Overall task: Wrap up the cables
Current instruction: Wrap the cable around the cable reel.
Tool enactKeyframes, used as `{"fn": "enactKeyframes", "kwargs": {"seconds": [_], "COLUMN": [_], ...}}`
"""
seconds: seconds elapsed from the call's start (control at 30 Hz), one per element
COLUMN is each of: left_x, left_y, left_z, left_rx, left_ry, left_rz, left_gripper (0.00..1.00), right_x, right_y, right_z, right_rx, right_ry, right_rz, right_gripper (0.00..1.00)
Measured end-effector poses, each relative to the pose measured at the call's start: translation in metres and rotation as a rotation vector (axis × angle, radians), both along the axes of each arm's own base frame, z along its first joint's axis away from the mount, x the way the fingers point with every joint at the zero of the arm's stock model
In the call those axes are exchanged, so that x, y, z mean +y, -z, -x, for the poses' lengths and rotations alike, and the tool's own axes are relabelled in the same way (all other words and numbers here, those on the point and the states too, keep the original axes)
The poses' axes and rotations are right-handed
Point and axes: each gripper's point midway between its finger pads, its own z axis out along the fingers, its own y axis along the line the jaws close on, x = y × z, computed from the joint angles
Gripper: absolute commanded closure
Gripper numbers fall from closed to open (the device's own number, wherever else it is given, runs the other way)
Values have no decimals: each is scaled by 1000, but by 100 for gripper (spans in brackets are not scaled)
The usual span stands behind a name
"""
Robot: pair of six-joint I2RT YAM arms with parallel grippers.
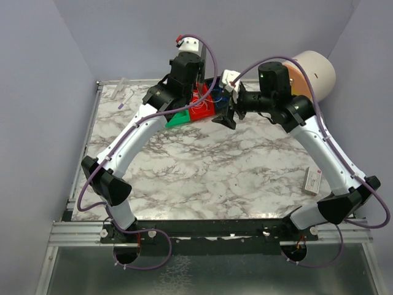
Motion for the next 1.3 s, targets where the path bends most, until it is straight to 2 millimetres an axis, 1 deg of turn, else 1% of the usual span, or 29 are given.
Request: {"fn": "enactKeyframes", "kwargs": {"seconds": [0.07,0.17,0.27,0.33,0.37,0.43,0.6,0.67,0.7,0.77,0.83,0.87,0.9,0.97,1.03,1.13,1.3], "left_x": [1,2,3,3,3,3,2,2,2,2,2,2,2,2,2,4,8], "left_y": [0,0,0,0,0,0,0,0,0,0,0,0,0,0,0,0,1], "left_z": [-1,-1,-2,-2,-2,-2,-2,-2,-2,-2,-2,-2,-2,-2,-2,-3,-7], "left_rx": [1,1,1,1,1,1,1,1,1,1,1,1,1,1,1,1,9], "left_ry": [-3,-6,-8,-11,-11,-13,-14,-15,-15,-15,-15,-15,-16,-16,-16,-24,-21], "left_rz": [6,8,11,13,15,21,28,29,30,30,30,30,31,34,36,43,77], "left_gripper": [100,100,100,100,100,100,100,100,100,100,100,100,100,100,100,100,100], "right_x": [-3,-11,-26,-33,-36,-36,-28,-25,-25,-27,-30,-30,-30,-29,-27,-20,-13], "right_y": [-12,-34,-49,-50,-46,-32,8,19,21,22,20,17,14,9,10,22,40], "right_z": [3,-1,-17,-30,-37,-46,-68,-75,-78,-83,-86,-87,-87,-87,-85,-77,-71], "right_rx": [38,84,133,180,206,279,445,503,523,554,582,593,603,627,660,731,818], "right_ry": [33,110,236,325,365,423,522,551,561,579,584,577,567,540,509,467,430], "right_rz": [-54,-156,-263,-320,-342,-372,-401,-415,-425,-450,-481,-495,-510,-543,-569,-575,-574], "right_gripper": [10,11,12,14,15,19,25,31,39,58,87,97,99,99,100,99,100]}}
